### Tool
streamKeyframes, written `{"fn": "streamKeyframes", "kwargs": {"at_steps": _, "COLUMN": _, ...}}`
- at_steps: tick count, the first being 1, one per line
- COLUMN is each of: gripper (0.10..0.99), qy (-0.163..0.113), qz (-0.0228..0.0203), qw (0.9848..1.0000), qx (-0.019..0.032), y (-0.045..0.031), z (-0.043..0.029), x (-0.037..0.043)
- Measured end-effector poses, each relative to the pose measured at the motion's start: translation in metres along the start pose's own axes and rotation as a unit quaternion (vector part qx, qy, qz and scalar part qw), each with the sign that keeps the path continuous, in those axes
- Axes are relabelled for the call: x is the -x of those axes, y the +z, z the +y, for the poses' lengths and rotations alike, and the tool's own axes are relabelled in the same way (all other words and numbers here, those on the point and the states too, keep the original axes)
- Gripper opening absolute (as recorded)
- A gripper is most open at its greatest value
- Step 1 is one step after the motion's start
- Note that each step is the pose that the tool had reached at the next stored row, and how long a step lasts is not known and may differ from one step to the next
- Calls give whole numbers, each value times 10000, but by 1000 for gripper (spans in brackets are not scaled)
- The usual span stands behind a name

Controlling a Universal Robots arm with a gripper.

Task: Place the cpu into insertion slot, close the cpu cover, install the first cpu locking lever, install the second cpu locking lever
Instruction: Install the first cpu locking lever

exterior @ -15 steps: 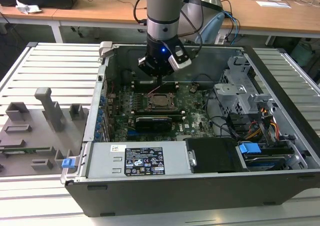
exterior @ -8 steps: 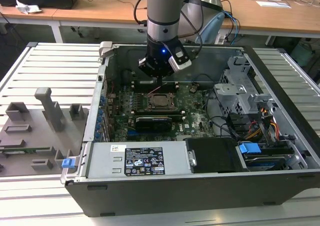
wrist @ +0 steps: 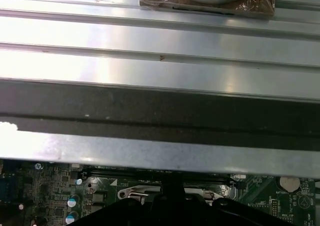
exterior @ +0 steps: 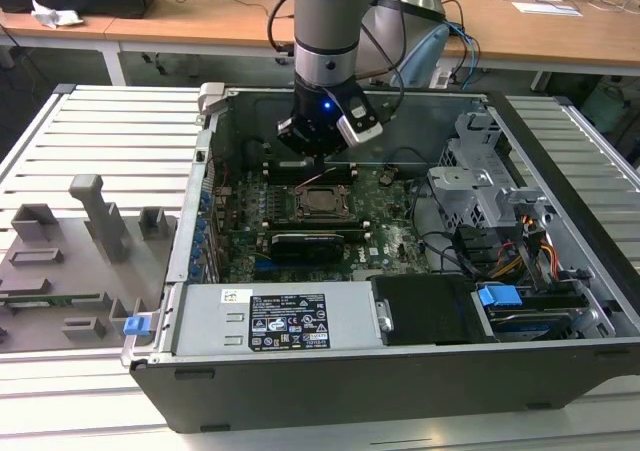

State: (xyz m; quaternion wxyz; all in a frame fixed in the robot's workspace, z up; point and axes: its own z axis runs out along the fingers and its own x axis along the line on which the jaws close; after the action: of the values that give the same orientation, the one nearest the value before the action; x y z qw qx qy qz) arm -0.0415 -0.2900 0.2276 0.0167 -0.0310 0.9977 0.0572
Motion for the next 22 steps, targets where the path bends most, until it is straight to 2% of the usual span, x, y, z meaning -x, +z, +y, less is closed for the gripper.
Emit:
{"fn": "streamKeyframes", "kwargs": {"at_steps": 3, "gripper": 106, "qy": -9, "qz": 1, "qw": 10000, "qx": 1, "y": 27, "z": -3, "x": 6}}
{"fn": "streamKeyframes", "kwargs": {"at_steps": 13, "gripper": 106, "qy": -28, "qz": 3, "qw": 10000, "qx": 1, "y": 68, "z": -16, "x": 151}}
{"fn": "streamKeyframes", "kwargs": {"at_steps": 14, "gripper": 106, "qy": -30, "qz": 4, "qw": 10000, "qx": 1, "y": 82, "z": -19, "x": 175}}
{"fn": "streamKeyframes", "kwargs": {"at_steps": 22, "gripper": 106, "qy": -40, "qz": 5, "qw": 10000, "qx": 1, "y": 195, "z": -34, "x": 208}}
